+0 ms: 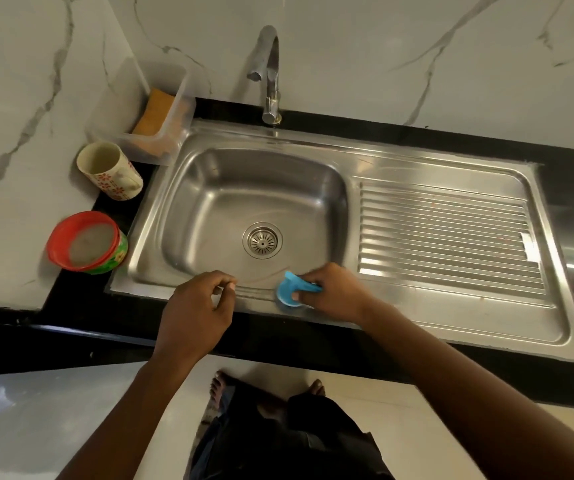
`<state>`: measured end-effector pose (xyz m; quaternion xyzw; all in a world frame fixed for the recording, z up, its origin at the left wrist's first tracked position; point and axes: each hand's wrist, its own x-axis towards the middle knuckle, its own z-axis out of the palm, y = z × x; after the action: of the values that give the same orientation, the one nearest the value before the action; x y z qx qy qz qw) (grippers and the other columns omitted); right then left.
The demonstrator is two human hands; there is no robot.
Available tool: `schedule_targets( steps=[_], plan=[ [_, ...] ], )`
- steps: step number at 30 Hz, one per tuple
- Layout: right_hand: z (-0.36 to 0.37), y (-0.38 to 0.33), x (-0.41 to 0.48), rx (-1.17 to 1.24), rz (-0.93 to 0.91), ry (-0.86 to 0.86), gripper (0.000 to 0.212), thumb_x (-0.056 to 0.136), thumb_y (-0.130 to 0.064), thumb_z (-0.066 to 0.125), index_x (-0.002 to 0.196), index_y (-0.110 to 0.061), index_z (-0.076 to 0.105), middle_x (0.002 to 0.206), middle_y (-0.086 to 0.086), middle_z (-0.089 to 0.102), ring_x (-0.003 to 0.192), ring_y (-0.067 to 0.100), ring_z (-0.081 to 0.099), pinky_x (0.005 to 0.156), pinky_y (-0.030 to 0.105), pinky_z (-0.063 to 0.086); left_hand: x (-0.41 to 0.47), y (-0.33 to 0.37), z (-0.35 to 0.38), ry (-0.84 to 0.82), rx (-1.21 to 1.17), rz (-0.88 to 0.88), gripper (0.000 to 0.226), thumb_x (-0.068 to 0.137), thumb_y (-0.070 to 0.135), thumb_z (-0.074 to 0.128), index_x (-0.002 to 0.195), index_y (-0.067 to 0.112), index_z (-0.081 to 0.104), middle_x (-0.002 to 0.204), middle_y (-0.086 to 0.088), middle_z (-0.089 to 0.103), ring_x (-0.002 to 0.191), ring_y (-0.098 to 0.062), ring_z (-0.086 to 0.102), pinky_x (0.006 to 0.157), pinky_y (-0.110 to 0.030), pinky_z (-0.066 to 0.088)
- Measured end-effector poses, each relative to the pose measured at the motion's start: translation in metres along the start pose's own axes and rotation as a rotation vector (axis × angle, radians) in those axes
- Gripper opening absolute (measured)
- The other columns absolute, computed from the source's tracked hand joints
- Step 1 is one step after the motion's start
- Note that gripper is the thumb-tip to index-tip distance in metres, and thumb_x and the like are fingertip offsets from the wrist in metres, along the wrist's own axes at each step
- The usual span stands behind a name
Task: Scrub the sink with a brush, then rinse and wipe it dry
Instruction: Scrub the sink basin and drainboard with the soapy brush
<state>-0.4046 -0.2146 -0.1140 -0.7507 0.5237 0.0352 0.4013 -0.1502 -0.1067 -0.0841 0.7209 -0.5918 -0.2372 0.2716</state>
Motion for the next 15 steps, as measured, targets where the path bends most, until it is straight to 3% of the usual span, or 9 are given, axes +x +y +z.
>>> schedule_targets(
  steps=[7, 12, 15],
  plan=[
    [0.051, -0.088, 0.049, 0.092, -0.014, 0.03, 0.037, 0.09, -0.049, 0.071, 0.123, -0.034, 0.073, 0.107, -0.004, 0.076, 0.095, 0.018, 0.071, 0.084, 0.035, 0.057, -0.006, -0.008, -0.012, 0.035, 0.022, -0.086, 0.017, 0.1, 0.024, 0.063, 0.115, 0.023, 0.071, 0.107, 0.011, 0.074, 0.096, -0.004, 0.068, 0.083, -0.028, 0.059],
    [0.022, -0.029, 0.01, 0.081, 0.038, 0.019, 0.035, 0.091, -0.05, 0.07, 0.123, -0.035, 0.073, 0.098, -0.01, 0.074, 0.09, 0.011, 0.071, 0.08, 0.031, 0.055, -0.003, -0.006, -0.006, 0.015, -0.013, -0.074, 0.018, 0.1, 0.024, 0.063, 0.116, 0.023, 0.071, 0.105, 0.012, 0.073, 0.099, -0.004, 0.068, 0.085, -0.03, 0.06],
    [-0.007, 0.025, -0.032, 0.018, 0.095, 0.062, 0.039, 0.093, -0.05, 0.07, 0.128, -0.034, 0.071, 0.104, -0.01, 0.076, 0.089, 0.005, 0.069, 0.086, 0.031, 0.056, 0.0, 0.0, 0.001, -0.005, -0.026, -0.047, 0.018, 0.1, 0.023, 0.063, 0.115, 0.022, 0.073, 0.106, 0.013, 0.074, 0.1, -0.003, 0.067, 0.087, -0.029, 0.059]
  ],
)
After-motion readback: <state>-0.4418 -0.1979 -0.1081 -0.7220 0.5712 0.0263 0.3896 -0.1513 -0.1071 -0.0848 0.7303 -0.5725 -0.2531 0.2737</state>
